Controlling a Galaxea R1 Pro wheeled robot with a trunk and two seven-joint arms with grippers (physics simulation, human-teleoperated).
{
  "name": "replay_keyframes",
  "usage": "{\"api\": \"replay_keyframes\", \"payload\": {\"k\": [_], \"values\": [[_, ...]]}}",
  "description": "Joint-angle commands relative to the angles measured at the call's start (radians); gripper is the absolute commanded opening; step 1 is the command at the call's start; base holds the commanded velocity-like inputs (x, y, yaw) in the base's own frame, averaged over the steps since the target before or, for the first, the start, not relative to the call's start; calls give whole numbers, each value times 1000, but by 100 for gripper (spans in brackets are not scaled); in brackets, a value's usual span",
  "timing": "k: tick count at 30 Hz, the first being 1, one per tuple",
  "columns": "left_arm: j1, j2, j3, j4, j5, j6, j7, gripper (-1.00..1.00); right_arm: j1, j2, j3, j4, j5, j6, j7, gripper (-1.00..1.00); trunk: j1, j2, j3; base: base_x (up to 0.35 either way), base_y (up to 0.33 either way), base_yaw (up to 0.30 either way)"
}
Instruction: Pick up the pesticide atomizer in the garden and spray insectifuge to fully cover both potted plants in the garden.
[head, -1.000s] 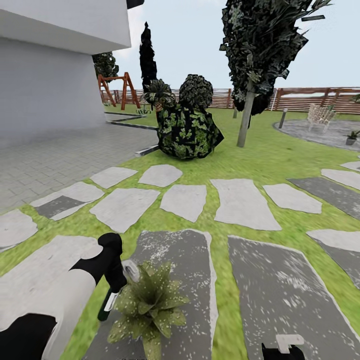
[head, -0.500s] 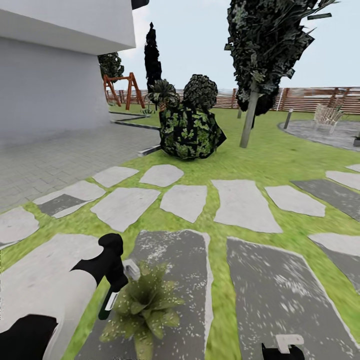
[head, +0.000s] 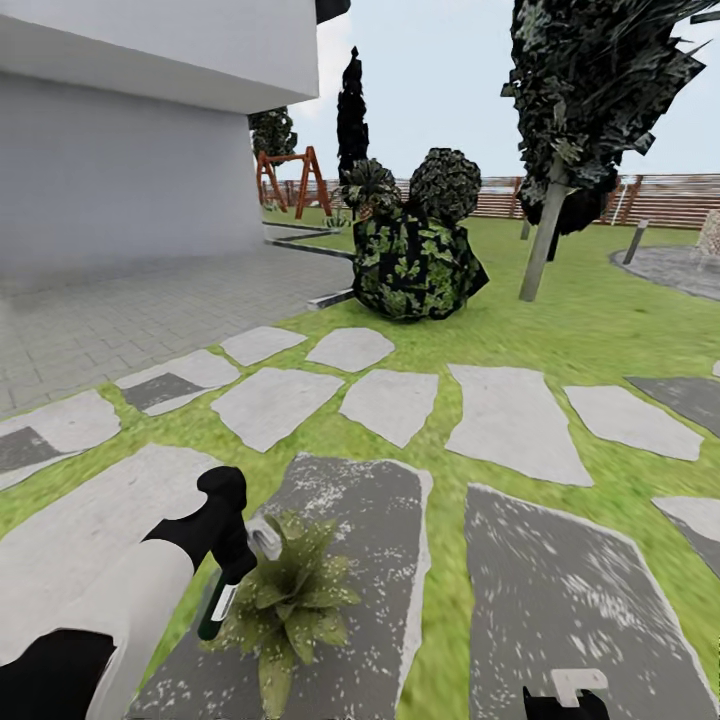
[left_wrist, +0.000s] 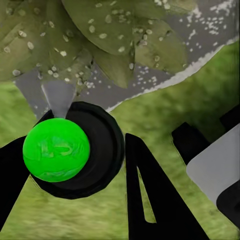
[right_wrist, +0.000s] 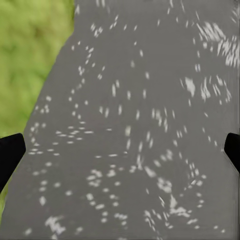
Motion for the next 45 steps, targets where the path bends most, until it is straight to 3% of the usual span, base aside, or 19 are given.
{"api": "replay_keyframes", "payload": {"k": [1,13,20,39,42,45], "values": [[-1,0,-4,-1,-6,10,-10,-100,-1,0,-8,2,11,-5,-3,100,0,0,-1,-79,-272,78],[-3,-10,-7,-1,-3,12,-14,-100,-1,0,-8,2,11,-5,-3,100,0,0,-1,-75,-272,7],[-16,-8,-13,-1,-11,2,-127,-100,-1,0,-7,2,11,-5,-3,100,0,0,-1,-103,-272,0],[-16,-25,-11,-3,-9,5,-131,-100,-1,0,-8,1,11,-5,-1,100,0,0,-1,-104,-272,-29],[-13,-47,-9,-3,-6,4,-125,-100,-1,0,-8,0,11,-5,-2,100,0,0,-1,-103,-268,-274],[-4,-88,-6,-3,-3,3,-122,-100,-1,0,-10,0,11,-5,-3,100,0,0,-1,-89,-219,-288]]}}
